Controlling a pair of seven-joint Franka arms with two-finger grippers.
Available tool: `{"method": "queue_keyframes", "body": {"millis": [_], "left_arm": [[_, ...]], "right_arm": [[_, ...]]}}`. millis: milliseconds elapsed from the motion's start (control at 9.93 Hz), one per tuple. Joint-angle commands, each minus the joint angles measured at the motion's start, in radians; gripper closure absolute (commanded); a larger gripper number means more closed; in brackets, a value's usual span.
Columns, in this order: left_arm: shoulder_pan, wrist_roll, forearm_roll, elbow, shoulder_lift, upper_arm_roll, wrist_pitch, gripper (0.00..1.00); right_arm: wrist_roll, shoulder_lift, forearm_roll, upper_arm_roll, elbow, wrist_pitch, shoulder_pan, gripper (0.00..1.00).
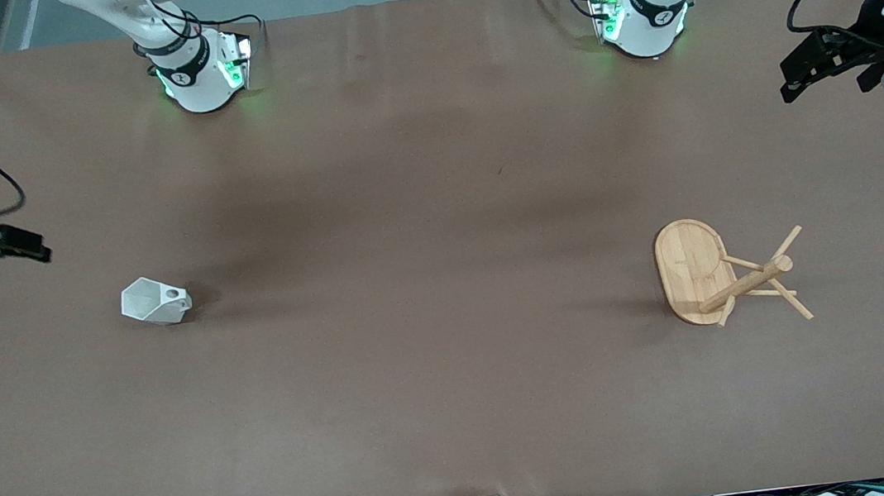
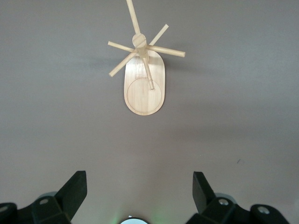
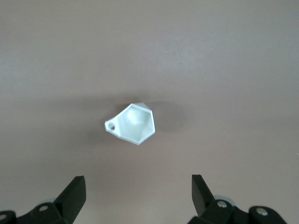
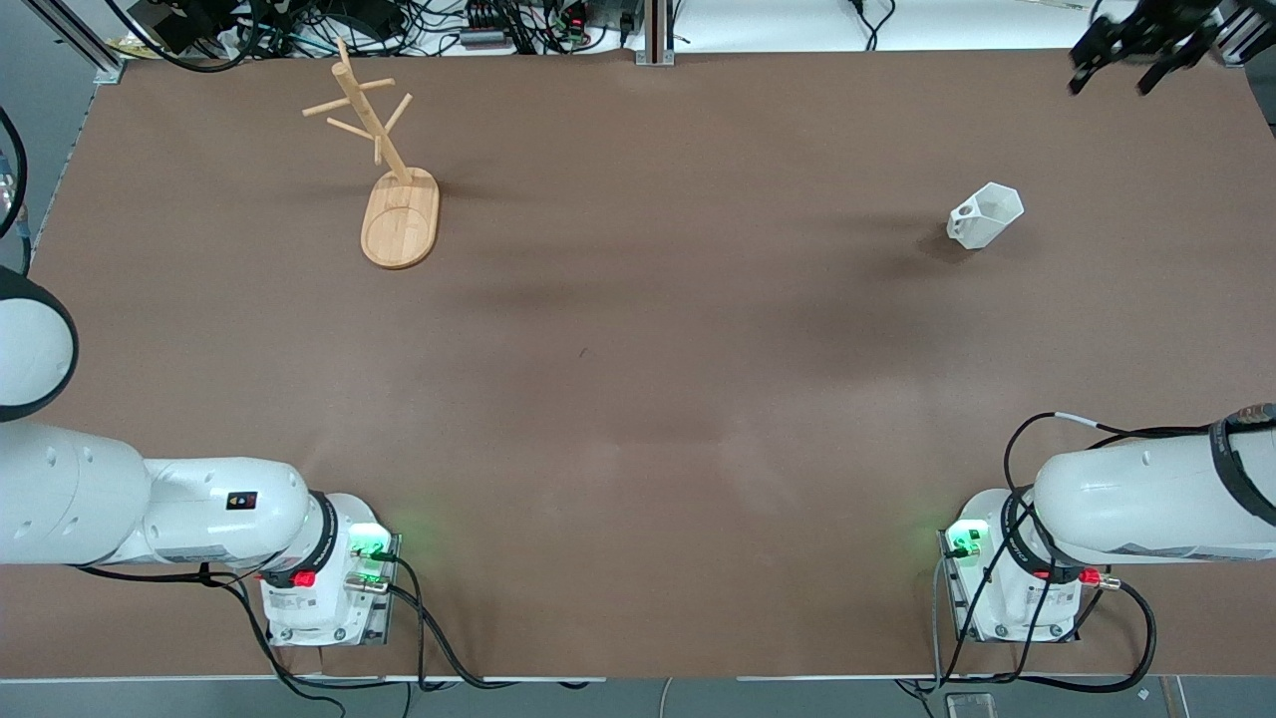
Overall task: Hang cup on rack
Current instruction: 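Reach the right gripper to the white cup and grasp it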
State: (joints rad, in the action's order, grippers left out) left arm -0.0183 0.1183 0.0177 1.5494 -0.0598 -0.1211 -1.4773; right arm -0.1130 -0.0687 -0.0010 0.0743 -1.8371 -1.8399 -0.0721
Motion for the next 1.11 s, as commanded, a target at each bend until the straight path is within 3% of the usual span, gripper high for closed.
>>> {"method": "queue_keyframes", "body": {"millis": [0, 504, 604, 806, 1007], "left_arm": [[0.003, 0.0, 0.011, 0.008, 0.023, -0.002, -0.005, 0.0], [-0.006, -0.005, 0.013, 0.008, 0.018, 0.0, 0.005, 0.0], [-0.006, -0.006, 0.013, 0.006, 0.018, 0.0, 0.005, 0.0], [-0.006, -0.006, 0.013, 0.008, 0.014, 0.0, 0.006, 0.0], [-0.003, -0.006, 0.013, 0.005, 0.015, 0.0, 0.006, 0.0]], "right_arm": [[-0.029, -0.054, -0.013, -0.011, -0.102, -0.157, -0.012, 0.0], [-0.145, -0.176, -0.002, -0.013, -0.313, -0.594, -0.043, 0.0], [-0.143, -0.195, -0.001, -0.014, -0.361, -0.681, -0.035, 0.04], [-0.146, -0.224, -0.001, -0.016, -0.379, -0.729, -0.032, 0.18], [-0.191, -0.247, -0.001, -0.019, -0.376, -0.734, -0.032, 0.48]]}}
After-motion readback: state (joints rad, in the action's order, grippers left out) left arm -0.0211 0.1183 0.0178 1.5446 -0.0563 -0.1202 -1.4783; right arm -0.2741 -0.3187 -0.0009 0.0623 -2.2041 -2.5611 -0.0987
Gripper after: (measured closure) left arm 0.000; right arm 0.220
